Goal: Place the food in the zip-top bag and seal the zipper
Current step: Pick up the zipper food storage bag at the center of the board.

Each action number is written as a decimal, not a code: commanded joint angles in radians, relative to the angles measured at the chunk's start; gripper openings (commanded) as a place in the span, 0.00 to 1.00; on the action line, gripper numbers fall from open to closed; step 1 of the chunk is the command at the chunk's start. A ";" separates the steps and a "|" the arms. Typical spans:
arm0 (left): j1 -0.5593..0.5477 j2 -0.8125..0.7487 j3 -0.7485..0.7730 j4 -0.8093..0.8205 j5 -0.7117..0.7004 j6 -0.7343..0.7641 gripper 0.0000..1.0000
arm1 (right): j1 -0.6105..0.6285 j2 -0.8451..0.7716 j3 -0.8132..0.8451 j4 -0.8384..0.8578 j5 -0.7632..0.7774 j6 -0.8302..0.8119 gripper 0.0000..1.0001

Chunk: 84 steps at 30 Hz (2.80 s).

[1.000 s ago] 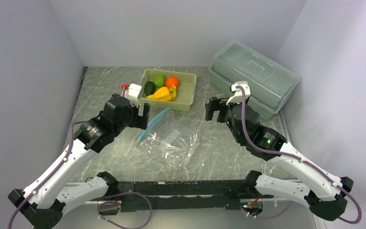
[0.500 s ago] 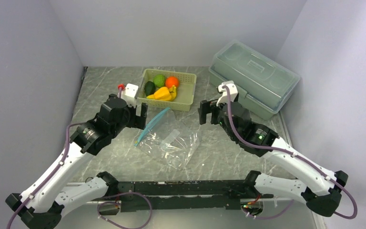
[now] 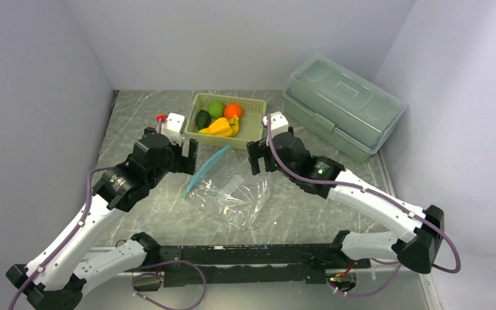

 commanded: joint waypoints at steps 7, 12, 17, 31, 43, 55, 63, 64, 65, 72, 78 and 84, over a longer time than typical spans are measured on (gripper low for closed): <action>-0.003 -0.023 0.015 0.019 -0.037 0.003 0.99 | 0.017 0.148 0.069 0.043 -0.115 0.054 0.98; -0.003 -0.028 0.015 0.020 -0.040 0.002 0.99 | 0.021 0.256 0.099 0.052 -0.152 0.052 0.95; -0.003 -0.030 0.015 0.019 -0.043 0.004 0.99 | 0.024 0.361 0.142 0.057 -0.195 0.063 0.92; -0.002 -0.025 0.013 0.019 -0.045 0.009 0.99 | 0.065 0.543 0.216 0.055 -0.221 0.081 0.78; -0.003 -0.019 0.013 0.018 -0.047 0.011 0.99 | 0.076 0.628 0.188 0.058 -0.210 0.090 0.69; -0.003 -0.011 0.014 0.018 -0.051 0.012 0.99 | 0.079 0.665 0.151 0.058 -0.171 0.092 0.34; -0.002 -0.007 0.012 0.018 -0.055 0.012 0.99 | 0.080 0.644 0.127 0.069 -0.155 0.097 0.00; -0.003 -0.007 0.012 0.018 -0.056 0.012 0.99 | 0.081 0.634 0.121 0.072 -0.154 0.098 0.00; -0.003 -0.006 0.011 0.018 -0.057 0.012 0.99 | 0.081 0.622 0.113 0.077 -0.155 0.095 0.00; -0.003 0.004 0.011 0.017 -0.058 0.009 0.99 | 0.084 0.495 0.022 0.156 -0.149 0.082 0.00; -0.003 0.002 0.005 0.026 -0.026 0.001 0.99 | 0.087 0.389 -0.065 0.214 -0.147 0.067 0.00; 0.004 0.005 -0.002 0.038 -0.008 -0.013 0.99 | 0.088 0.294 -0.145 0.252 -0.118 0.045 0.00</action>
